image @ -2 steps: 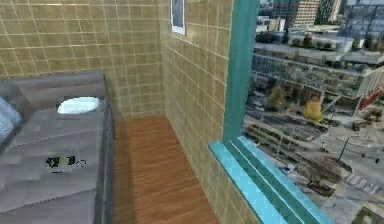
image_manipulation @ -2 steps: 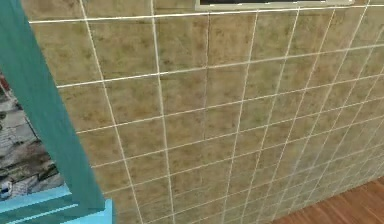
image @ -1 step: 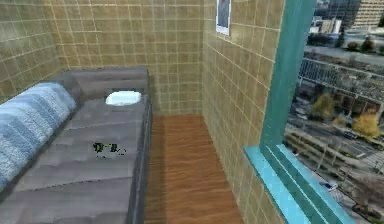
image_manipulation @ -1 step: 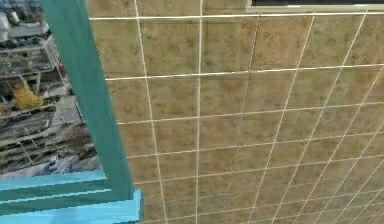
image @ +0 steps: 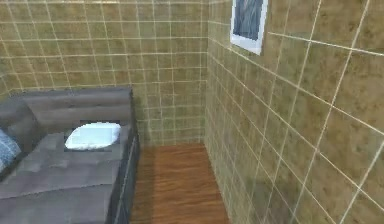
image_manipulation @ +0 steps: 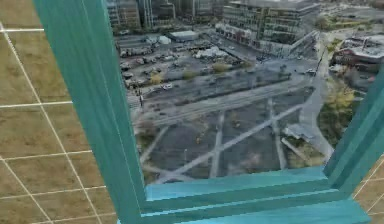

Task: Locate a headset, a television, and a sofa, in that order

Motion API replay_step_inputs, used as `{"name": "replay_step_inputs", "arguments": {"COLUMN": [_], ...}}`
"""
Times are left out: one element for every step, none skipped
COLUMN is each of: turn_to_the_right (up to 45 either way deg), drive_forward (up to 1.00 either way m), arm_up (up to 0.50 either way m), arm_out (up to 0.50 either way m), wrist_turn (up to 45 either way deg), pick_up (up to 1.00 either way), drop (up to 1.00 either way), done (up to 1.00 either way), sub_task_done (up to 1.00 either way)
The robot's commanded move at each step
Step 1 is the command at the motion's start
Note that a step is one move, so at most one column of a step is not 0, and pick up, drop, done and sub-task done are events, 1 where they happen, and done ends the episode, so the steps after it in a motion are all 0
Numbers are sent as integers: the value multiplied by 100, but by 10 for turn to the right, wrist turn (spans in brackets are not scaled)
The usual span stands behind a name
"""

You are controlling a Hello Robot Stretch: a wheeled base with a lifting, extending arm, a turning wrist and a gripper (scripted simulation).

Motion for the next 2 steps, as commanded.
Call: {"name": "replay_step_inputs", "arguments": {"turn_to_the_right": [-450, 0], "drive_forward": [0, 0], "arm_up": [0, 0], "arm_out": [0, 0], "wrist_turn": [0, 0], "pick_up": [0, 0], "drop": [0, 0], "done": [0, 0], "sub_task_done": [0, 100]}}
